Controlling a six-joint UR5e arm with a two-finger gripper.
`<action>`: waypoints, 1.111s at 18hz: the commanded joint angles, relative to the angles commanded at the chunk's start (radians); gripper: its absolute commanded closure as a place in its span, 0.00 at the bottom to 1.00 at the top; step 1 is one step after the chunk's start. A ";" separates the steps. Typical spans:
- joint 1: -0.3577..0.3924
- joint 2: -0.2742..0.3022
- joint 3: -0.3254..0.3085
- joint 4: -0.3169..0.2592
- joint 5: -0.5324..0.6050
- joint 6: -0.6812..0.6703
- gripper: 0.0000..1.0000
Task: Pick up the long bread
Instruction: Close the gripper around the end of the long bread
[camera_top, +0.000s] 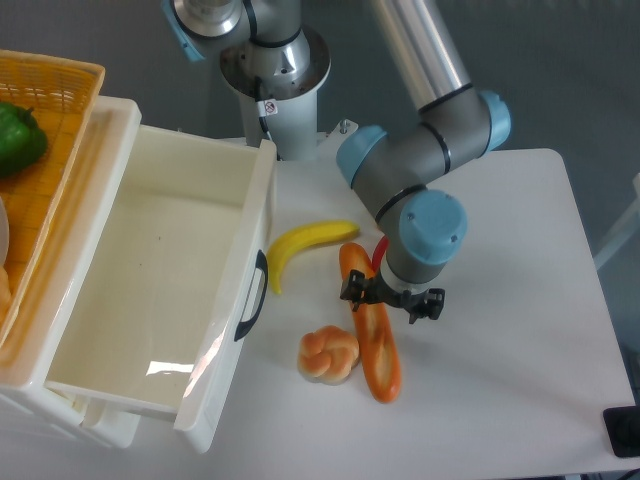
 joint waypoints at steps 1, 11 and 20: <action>-0.002 -0.002 -0.002 0.003 0.002 0.000 0.00; -0.002 -0.023 -0.005 0.028 0.006 0.002 0.00; -0.002 -0.031 -0.006 0.032 0.006 0.000 0.07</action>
